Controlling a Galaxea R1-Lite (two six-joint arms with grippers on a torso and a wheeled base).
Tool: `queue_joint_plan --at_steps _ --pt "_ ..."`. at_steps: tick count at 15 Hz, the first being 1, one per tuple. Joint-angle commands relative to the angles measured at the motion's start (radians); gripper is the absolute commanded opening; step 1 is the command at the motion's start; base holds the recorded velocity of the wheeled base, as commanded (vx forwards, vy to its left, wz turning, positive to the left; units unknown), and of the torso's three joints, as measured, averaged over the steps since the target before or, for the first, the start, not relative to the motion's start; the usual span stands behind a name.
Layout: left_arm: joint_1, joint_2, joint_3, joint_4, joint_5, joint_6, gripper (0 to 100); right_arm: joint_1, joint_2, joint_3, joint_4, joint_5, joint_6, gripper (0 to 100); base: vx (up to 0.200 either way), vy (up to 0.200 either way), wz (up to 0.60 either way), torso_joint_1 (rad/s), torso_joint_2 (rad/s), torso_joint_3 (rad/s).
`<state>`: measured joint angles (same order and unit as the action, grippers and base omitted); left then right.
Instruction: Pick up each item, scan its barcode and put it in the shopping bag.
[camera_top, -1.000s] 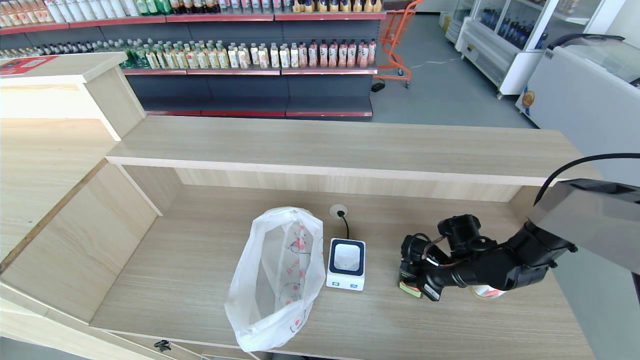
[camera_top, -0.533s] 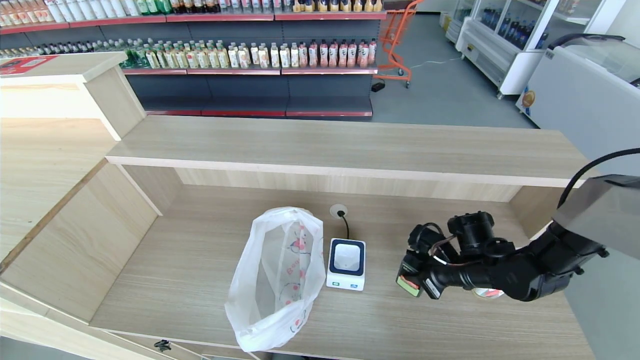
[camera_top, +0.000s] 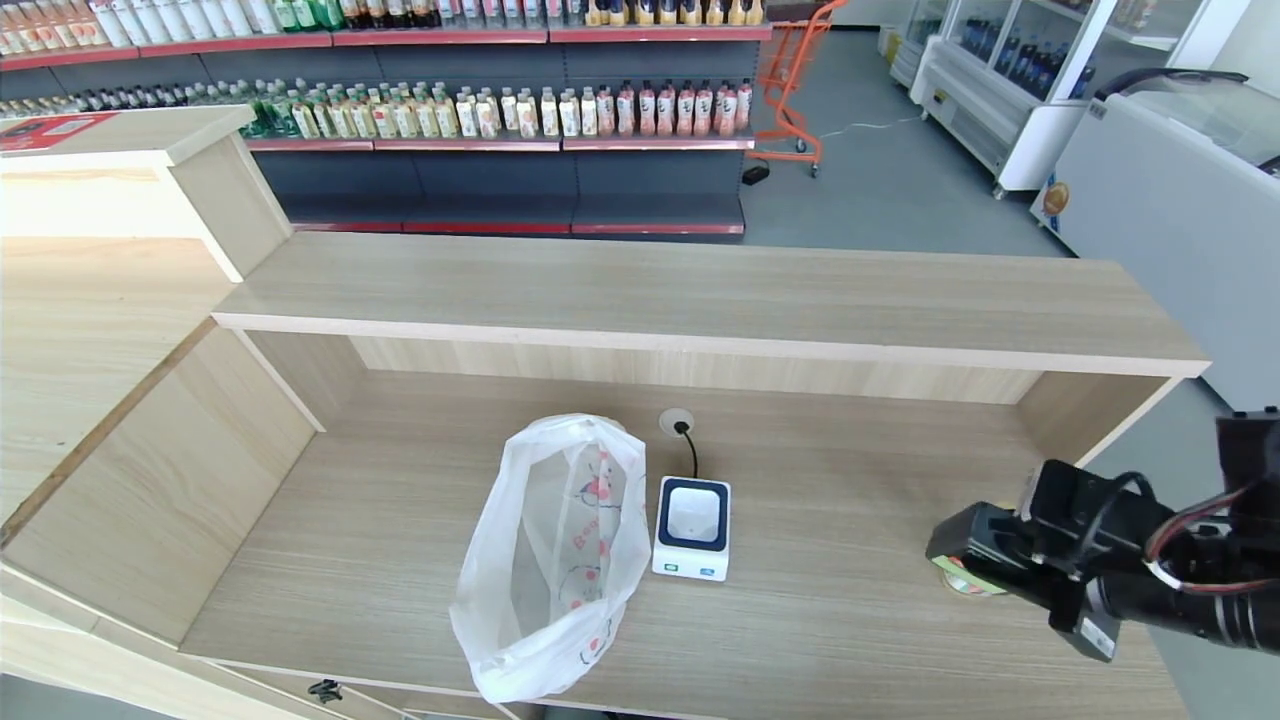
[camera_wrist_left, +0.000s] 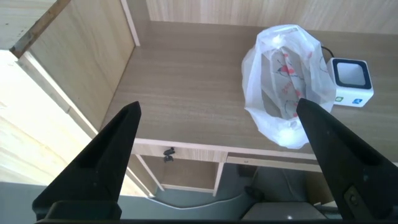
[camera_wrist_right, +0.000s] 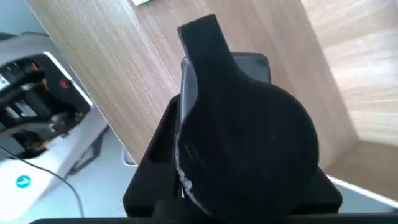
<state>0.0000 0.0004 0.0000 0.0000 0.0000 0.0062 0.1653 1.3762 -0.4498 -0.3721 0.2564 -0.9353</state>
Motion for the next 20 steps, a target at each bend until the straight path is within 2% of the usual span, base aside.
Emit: queue_joint_plan --at_steps 1,3,4,5,6,7,8,9,10,11,12,14,16,18,20 --pt "0.0 0.001 0.0 0.0 0.0 0.0 100 -0.063 -0.18 0.04 0.067 0.095 -0.286 0 0.0 0.0 0.0 0.0 0.0 0.0" --pt "0.0 0.001 0.0 0.0 0.0 0.0 100 -0.063 -0.14 0.043 0.07 0.19 -0.666 0 0.0 0.0 0.0 0.0 0.0 0.0" --pt "0.0 0.001 0.0 0.0 0.0 0.0 100 -0.053 -0.121 0.043 0.075 0.264 -0.935 0 0.0 0.0 0.0 0.0 0.0 0.0" --pt "0.0 0.001 0.0 0.0 0.0 0.0 100 -0.044 -0.068 0.039 0.073 0.385 -1.189 0 0.0 0.0 0.0 0.0 0.0 0.0" --pt "0.0 0.001 0.0 0.0 0.0 0.0 100 -0.044 0.014 0.043 0.075 0.529 -1.333 0 0.0 0.0 0.0 0.0 0.0 0.0" --pt "0.0 0.001 0.0 0.0 0.0 0.0 100 -0.043 0.043 0.049 0.078 0.575 -1.393 0 0.0 0.0 0.0 0.0 0.0 0.0" --pt "0.0 0.001 0.0 0.0 0.0 0.0 100 -0.018 0.104 0.042 0.078 0.63 -1.614 0 0.0 0.0 0.0 0.0 0.0 0.0" --pt "0.0 0.001 0.0 0.0 0.0 0.0 100 -0.01 0.142 0.029 0.073 0.713 -1.705 0 0.0 0.0 0.0 0.0 0.0 0.0" --pt "0.0 0.001 0.0 0.0 0.0 0.0 100 -0.006 0.159 0.028 0.07 0.744 -1.735 0 0.0 0.0 0.0 0.0 0.0 0.0" --pt "0.0 0.001 0.0 0.0 0.0 0.0 100 0.028 0.204 0.028 0.052 0.816 -1.864 0 0.0 0.0 0.0 0.0 0.0 0.0" --pt "0.0 0.001 0.0 0.0 0.0 0.0 100 0.068 0.218 0.026 0.039 0.85 -1.89 0 0.0 0.0 0.0 0.0 0.0 0.0" --pt "0.0 0.001 0.0 0.0 0.0 0.0 100 0.105 0.261 0.025 -0.028 0.877 -1.912 0 0.0 0.0 0.0 0.0 0.0 0.0" --pt "0.0 0.001 0.0 0.0 0.0 0.0 100 0.155 0.299 0.022 -0.134 0.949 -1.909 0 0.0 0.0 0.0 0.0 0.0 0.0" --pt "0.0 0.001 0.0 0.0 0.0 0.0 100 0.221 0.336 -0.015 -0.134 0.972 -1.907 0 0.0 0.0 0.0 0.0 0.0 0.0" --pt "0.0 0.001 0.0 0.0 0.0 0.0 100 0.247 0.363 -0.033 -0.134 0.991 -1.907 0 0.0 0.0 0.0 0.0 0.0 0.0"
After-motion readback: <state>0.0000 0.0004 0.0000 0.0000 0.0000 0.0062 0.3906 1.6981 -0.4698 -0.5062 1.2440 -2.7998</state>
